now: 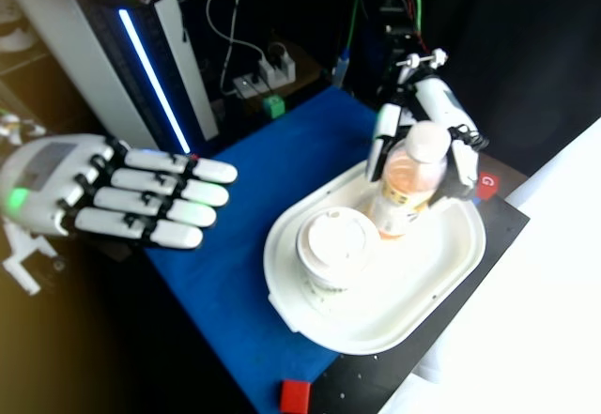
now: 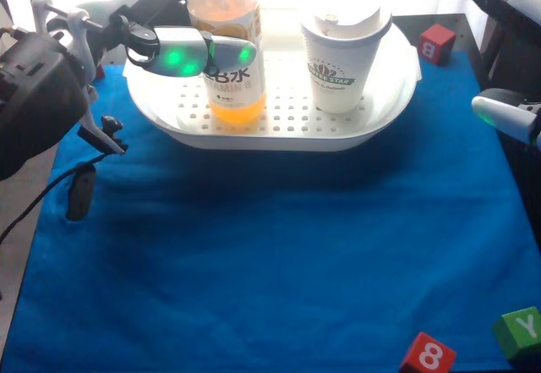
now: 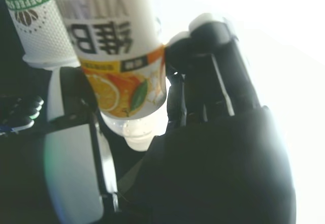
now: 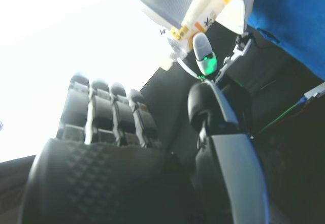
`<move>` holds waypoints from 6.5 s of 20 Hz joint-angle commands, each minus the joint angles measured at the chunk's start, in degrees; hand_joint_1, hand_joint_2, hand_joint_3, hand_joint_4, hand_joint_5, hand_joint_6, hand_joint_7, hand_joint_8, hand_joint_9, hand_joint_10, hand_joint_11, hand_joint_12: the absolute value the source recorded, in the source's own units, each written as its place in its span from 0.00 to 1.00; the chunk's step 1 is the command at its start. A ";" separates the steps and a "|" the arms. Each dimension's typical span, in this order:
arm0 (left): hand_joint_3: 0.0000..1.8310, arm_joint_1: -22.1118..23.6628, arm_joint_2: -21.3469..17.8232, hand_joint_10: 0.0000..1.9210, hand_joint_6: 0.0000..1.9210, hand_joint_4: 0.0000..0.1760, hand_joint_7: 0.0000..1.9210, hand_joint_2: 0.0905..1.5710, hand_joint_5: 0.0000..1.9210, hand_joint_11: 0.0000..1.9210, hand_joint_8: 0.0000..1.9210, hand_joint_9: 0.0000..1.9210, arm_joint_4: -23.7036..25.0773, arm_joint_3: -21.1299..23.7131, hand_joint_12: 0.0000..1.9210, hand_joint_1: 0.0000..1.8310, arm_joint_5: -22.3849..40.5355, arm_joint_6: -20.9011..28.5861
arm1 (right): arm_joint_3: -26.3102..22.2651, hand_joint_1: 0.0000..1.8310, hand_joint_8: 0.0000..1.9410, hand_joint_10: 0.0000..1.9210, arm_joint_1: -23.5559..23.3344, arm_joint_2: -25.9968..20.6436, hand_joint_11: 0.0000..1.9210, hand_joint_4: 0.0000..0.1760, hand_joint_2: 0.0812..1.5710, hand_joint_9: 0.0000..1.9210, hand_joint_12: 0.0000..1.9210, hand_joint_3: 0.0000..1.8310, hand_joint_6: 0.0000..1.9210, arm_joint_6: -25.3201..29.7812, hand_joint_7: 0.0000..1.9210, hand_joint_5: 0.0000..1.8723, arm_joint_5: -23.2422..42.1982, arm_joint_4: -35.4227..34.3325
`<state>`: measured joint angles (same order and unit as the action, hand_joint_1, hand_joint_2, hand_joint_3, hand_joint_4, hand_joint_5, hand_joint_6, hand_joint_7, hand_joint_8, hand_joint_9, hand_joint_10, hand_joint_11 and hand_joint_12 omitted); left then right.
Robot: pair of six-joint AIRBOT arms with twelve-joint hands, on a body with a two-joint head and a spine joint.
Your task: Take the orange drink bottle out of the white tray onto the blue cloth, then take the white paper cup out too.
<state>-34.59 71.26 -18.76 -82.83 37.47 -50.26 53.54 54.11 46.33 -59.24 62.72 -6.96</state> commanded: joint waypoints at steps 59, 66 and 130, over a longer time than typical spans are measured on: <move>0.01 -33.08 -24.28 0.00 0.00 0.53 0.00 0.71 0.01 0.01 0.00 0.00 -1.67 29.28 0.02 0.33 48.23 0.86 | 18.17 0.27 0.00 0.00 -18.54 18.61 0.00 0.24 0.78 0.00 0.00 0.00 0.00 0.84 0.00 0.00 -13.58 1.54; 0.00 -33.17 -24.32 0.00 0.00 0.50 0.00 0.72 0.01 0.00 0.00 0.00 -2.22 29.18 0.10 0.30 48.61 0.87 | 26.64 0.33 0.00 0.00 -23.60 27.25 0.00 0.23 0.72 0.00 0.00 0.00 0.00 0.54 0.00 0.00 -20.65 1.53; 0.00 -38.69 -23.03 0.00 0.00 0.39 0.00 0.75 0.02 0.00 0.00 0.00 -9.16 30.25 0.00 0.28 54.92 2.14 | 6.36 0.24 0.00 0.01 -6.21 11.78 0.00 0.00 0.73 0.00 0.49 0.00 0.00 19.29 0.00 0.00 -6.63 16.08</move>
<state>-73.34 48.14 -28.27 -52.42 85.12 -48.45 59.99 48.29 58.00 -40.25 49.21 10.17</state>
